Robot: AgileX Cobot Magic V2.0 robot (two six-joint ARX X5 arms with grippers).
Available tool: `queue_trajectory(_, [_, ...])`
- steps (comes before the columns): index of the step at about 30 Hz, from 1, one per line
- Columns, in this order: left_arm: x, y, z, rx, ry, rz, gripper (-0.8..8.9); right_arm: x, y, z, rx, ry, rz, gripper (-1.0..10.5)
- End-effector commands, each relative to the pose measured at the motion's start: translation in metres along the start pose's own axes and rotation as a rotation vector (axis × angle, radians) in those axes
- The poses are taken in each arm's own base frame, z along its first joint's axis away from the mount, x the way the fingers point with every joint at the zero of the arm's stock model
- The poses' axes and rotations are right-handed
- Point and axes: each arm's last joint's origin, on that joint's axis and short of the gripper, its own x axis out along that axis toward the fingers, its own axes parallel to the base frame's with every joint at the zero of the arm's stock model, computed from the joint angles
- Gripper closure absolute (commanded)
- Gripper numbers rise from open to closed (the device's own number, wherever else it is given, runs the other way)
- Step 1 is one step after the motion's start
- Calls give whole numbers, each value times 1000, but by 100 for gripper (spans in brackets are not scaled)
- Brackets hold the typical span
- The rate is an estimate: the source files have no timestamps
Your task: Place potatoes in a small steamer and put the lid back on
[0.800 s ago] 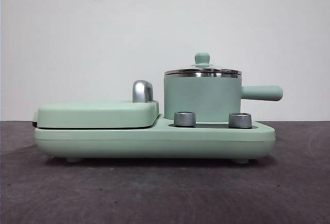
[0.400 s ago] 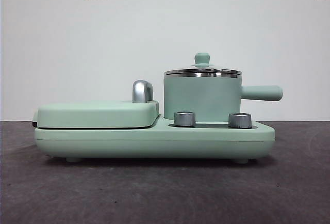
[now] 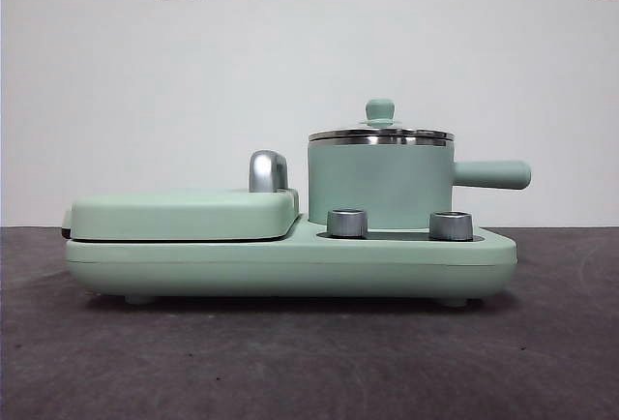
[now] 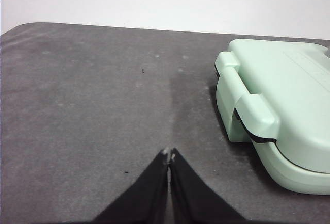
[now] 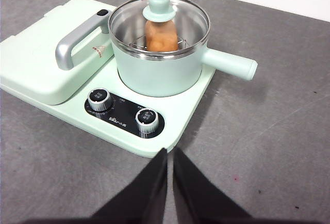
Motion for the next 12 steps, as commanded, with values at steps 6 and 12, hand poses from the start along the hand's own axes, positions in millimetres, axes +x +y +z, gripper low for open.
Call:
queue_trajectory(6, [2, 1, -5, 9, 3, 6, 807, 0, 0, 3, -4, -18, -1, 932])
queue_trajectory(12, [2, 1, -5, 9, 3, 6, 807, 0, -2, 2, -61, -35, -48, 932])
